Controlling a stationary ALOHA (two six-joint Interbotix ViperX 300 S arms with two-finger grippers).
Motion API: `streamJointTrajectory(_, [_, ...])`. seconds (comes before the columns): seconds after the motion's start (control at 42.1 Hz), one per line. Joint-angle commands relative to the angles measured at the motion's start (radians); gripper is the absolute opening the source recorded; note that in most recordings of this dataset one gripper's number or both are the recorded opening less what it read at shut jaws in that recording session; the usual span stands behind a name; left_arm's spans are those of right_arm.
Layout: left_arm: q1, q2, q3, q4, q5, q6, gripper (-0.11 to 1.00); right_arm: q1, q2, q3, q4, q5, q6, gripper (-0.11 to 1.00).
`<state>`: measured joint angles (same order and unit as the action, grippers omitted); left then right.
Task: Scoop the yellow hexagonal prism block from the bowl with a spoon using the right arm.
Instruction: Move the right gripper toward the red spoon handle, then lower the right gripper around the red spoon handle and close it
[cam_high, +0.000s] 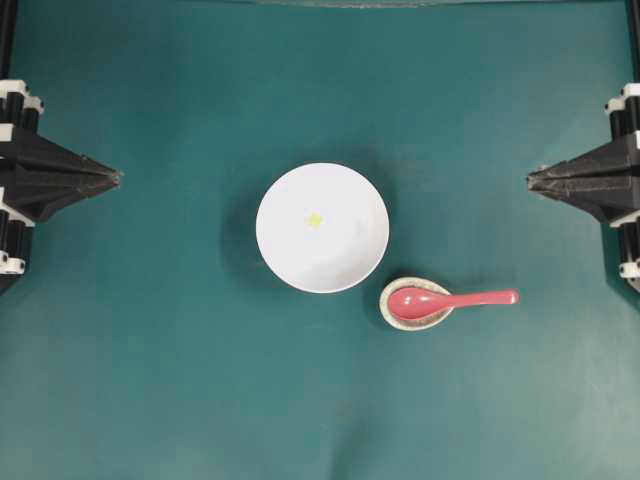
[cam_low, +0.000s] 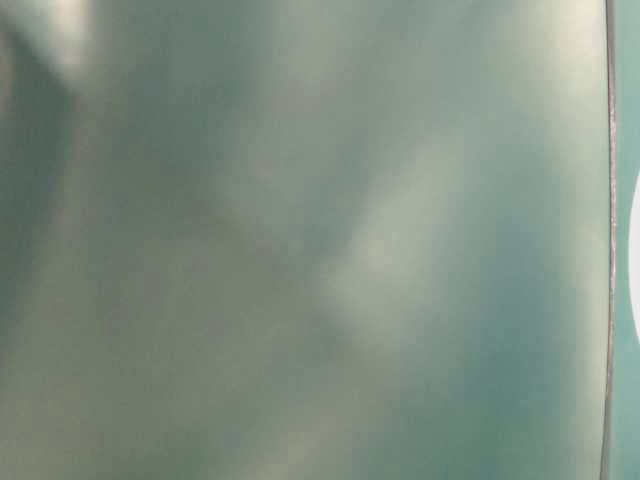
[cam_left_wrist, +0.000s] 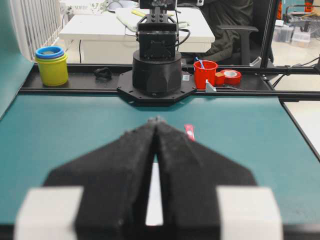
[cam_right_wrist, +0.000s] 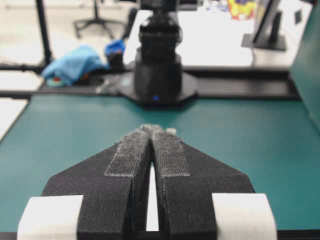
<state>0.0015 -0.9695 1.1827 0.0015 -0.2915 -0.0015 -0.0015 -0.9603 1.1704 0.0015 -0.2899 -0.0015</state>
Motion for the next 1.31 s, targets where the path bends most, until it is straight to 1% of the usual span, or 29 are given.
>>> streamJointTrajectory(0.0, [-0.005,0.011,-0.017,0.012,0.021,0.006,0.0,0.006,0.009,-0.008,0.002,-0.006,0.005,0.0])
streamJointTrajectory(0.071, [-0.005,0.011,-0.018,0.014,0.026,0.009,0.01,0.012,0.02,-0.009,0.003,-0.005,0.015,0.0])
streamJointTrajectory(0.403, [-0.003,0.008,-0.017,0.014,0.029,0.009,0.01,0.075,0.071,0.002,0.002,0.002,0.015,0.01])
streamJointTrajectory(0.427, [-0.003,0.008,-0.018,0.014,0.029,0.009,0.01,0.078,0.077,0.003,0.002,0.0,0.015,0.03])
streamJointTrajectory(0.451, [-0.003,0.008,-0.017,0.012,0.029,0.009,0.01,0.081,0.08,0.005,0.002,-0.002,0.015,0.07])
streamJointTrajectory(0.546, [-0.003,0.009,-0.017,0.014,0.029,0.009,0.01,0.084,0.106,0.008,0.003,-0.011,0.017,0.29])
streamJointTrajectory(0.57, [-0.003,0.009,-0.017,0.014,0.029,0.009,0.01,0.084,0.114,0.009,0.003,-0.018,0.017,0.36])
streamJointTrajectory(0.641, [-0.003,0.009,-0.017,0.012,0.029,0.009,0.01,0.084,0.135,0.012,0.006,-0.038,0.018,0.5])
streamJointTrajectory(0.712, [-0.003,0.009,-0.017,0.014,0.029,0.009,0.01,0.086,0.163,0.017,0.008,-0.055,0.018,0.56])
streamJointTrajectory(0.807, [-0.005,0.009,-0.017,0.012,0.034,0.009,0.01,0.091,0.209,0.028,0.009,-0.095,0.018,0.56])
streamJointTrajectory(0.878, [-0.003,0.009,-0.017,0.014,0.041,0.008,0.01,0.1,0.253,0.043,0.017,-0.153,0.018,0.55])
streamJointTrajectory(0.997, [-0.005,0.008,-0.017,0.014,0.055,0.009,0.01,0.129,0.341,0.086,0.051,-0.296,0.018,0.55])
streamJointTrajectory(1.092, [-0.005,0.008,-0.017,0.014,0.06,0.009,0.01,0.169,0.423,0.126,0.095,-0.428,0.018,0.55])
streamJointTrajectory(1.163, [-0.003,0.006,-0.017,0.014,0.06,0.009,0.01,0.206,0.485,0.15,0.138,-0.506,0.018,0.55])
streamJointTrajectory(1.187, [-0.003,0.008,-0.017,0.014,0.06,0.008,0.01,0.224,0.514,0.156,0.161,-0.538,0.018,0.55])
streamJointTrajectory(1.281, [-0.003,0.008,-0.017,0.014,0.063,0.008,0.01,0.284,0.603,0.173,0.227,-0.635,0.018,0.55])
